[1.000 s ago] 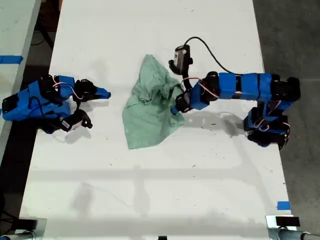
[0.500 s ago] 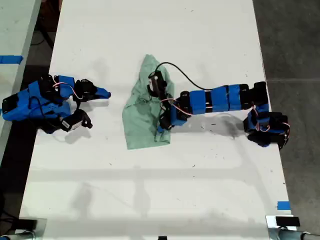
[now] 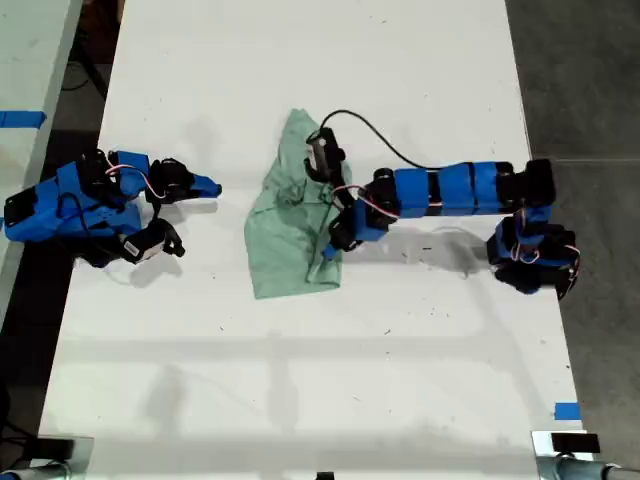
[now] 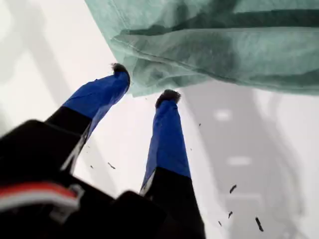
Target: Fold t shirt
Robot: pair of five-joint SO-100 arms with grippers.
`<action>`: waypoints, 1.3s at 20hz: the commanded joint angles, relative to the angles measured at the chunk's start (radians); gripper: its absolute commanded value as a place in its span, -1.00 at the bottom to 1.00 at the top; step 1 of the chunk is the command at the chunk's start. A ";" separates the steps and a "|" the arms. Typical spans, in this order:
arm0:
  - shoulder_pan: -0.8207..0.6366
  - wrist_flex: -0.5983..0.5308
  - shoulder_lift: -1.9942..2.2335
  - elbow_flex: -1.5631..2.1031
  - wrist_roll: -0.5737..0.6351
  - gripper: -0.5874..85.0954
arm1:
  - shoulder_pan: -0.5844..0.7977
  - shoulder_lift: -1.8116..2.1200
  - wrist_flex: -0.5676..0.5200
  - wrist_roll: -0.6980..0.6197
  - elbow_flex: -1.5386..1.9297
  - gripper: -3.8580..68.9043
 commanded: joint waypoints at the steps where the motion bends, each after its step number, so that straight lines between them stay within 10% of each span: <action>1: 0.005 -0.005 0.008 0.044 -0.008 -0.99 | 0.040 0.350 -0.018 0.028 0.172 -0.52; 11: -0.002 -0.005 0.008 0.044 -0.008 -0.99 | 0.078 1.574 -0.426 0.204 1.683 -0.87; 13: 0.000 -0.005 0.008 0.044 -0.012 -0.99 | 0.123 1.801 -0.387 0.178 1.896 -0.87; 15: 0.000 -0.005 0.008 0.044 -0.012 -0.99 | 0.156 2.111 -0.120 0.143 1.940 -0.87; 26: 0.005 -0.005 0.008 0.044 -0.014 -0.99 | 0.175 2.103 -0.101 0.229 1.945 -0.87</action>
